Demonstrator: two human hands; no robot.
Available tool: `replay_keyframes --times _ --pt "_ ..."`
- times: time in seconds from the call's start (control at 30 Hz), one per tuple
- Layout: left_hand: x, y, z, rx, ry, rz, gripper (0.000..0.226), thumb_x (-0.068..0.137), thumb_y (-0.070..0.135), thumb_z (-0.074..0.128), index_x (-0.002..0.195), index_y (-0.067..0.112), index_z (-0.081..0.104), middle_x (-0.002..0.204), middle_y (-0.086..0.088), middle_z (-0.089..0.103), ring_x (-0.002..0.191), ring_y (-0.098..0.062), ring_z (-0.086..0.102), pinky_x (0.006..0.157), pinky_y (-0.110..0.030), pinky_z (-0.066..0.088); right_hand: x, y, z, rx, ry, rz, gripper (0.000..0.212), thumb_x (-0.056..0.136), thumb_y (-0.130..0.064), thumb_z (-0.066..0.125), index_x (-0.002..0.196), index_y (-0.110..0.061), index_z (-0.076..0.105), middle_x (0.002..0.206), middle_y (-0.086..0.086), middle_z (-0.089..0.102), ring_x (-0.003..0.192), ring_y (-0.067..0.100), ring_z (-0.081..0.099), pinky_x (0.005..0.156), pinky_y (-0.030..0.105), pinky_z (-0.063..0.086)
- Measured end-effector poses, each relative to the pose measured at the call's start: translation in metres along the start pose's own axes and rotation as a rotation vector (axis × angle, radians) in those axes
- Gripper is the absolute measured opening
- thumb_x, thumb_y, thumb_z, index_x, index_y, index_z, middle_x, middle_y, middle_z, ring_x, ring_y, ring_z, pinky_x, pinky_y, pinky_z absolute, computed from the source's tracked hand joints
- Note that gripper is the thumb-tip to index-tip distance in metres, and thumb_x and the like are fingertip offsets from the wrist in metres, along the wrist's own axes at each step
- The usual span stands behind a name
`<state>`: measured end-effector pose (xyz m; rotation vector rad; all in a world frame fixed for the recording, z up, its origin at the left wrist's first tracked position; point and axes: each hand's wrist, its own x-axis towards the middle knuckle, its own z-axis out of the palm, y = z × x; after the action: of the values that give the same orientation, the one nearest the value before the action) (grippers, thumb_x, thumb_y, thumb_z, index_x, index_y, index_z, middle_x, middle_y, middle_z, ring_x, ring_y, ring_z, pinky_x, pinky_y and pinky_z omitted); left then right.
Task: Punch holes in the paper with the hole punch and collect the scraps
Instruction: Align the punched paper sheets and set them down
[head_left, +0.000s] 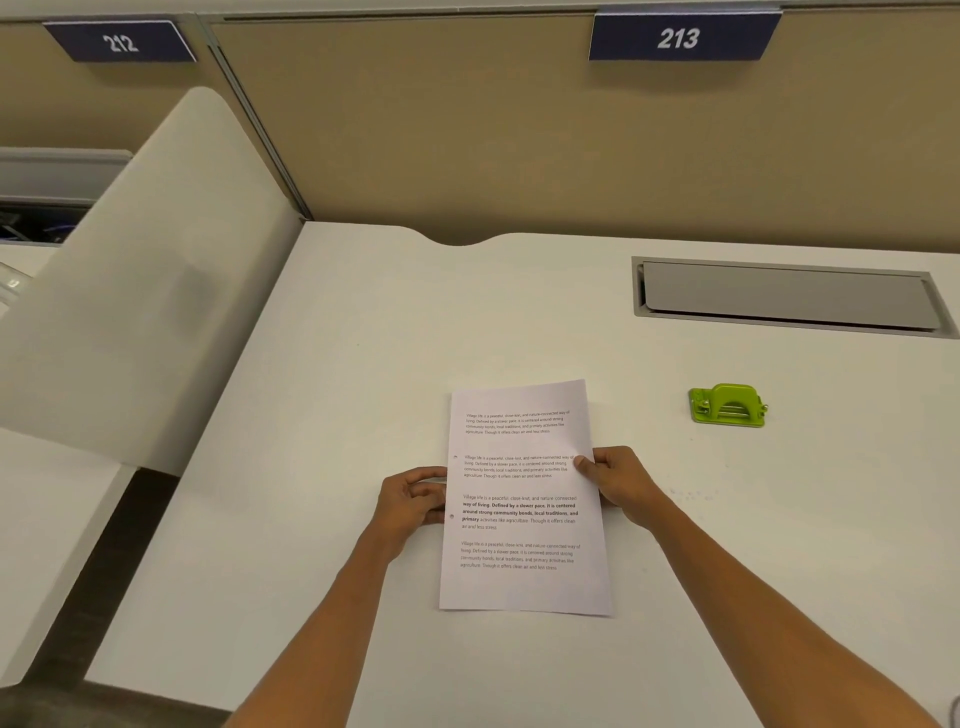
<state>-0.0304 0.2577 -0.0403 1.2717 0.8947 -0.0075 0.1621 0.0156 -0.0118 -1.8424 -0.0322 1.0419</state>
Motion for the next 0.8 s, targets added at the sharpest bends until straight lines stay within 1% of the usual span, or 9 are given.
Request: replay_keyframes --times 0.13,0.3,0.5,0.7,0.8 --pt "-0.0001 -0.0005 0.0002 -0.005 0.001 -0.003 0.028 0.085 -0.013 0.064 0.108 0.002 0.071 0.092 -0.025 0.075 0.078 -0.031 0.074 0.069 -0.037 0.062 -0.0004 0.0013 -0.0006 -0.003 -0.01 -0.014 0.026 0.098 -0.013 0.058 0.108 0.009 0.068 0.107 0.026 0.071 0.101 0.042 0.069 0.09 0.057 0.055" --pt "0.0002 -0.0002 0.0016 -0.012 0.013 -0.007 0.028 0.085 -0.013 0.065 0.107 0.002 0.071 0.092 -0.025 0.074 0.076 -0.029 0.074 0.067 -0.036 0.062 0.001 0.0029 -0.0001 -0.002 0.013 -0.012 0.027 0.098 -0.016 0.058 0.104 0.008 0.068 0.106 0.027 0.071 0.1 0.044 0.069 0.088 0.058 0.056" --pt "0.0013 -0.0011 0.0015 -0.015 0.014 -0.005 0.029 0.085 -0.014 0.064 0.108 0.002 0.071 0.092 -0.024 0.075 0.078 -0.031 0.074 0.07 -0.039 0.063 0.0033 0.0051 0.0021 -0.013 0.043 0.002 0.028 0.098 -0.018 0.059 0.099 0.008 0.069 0.104 0.027 0.072 0.099 0.044 0.069 0.086 0.058 0.057" --pt "0.0016 -0.0013 0.0013 -0.008 0.017 -0.006 0.029 0.086 -0.014 0.063 0.109 0.002 0.071 0.093 -0.026 0.074 0.078 -0.031 0.074 0.07 -0.039 0.063 0.0046 0.0065 0.0026 -0.022 0.054 0.014 0.028 0.098 -0.02 0.059 0.097 0.005 0.07 0.101 0.024 0.073 0.098 0.042 0.07 0.085 0.058 0.057" --pt "0.0016 -0.0016 0.0011 -0.005 0.017 -0.007 0.029 0.086 -0.013 0.063 0.108 0.003 0.071 0.091 -0.023 0.075 0.078 -0.03 0.074 0.07 -0.039 0.063 0.0052 0.0069 0.0032 -0.024 0.059 0.019 0.027 0.097 -0.02 0.059 0.097 0.004 0.07 0.101 0.022 0.074 0.097 0.041 0.07 0.087 0.057 0.056"
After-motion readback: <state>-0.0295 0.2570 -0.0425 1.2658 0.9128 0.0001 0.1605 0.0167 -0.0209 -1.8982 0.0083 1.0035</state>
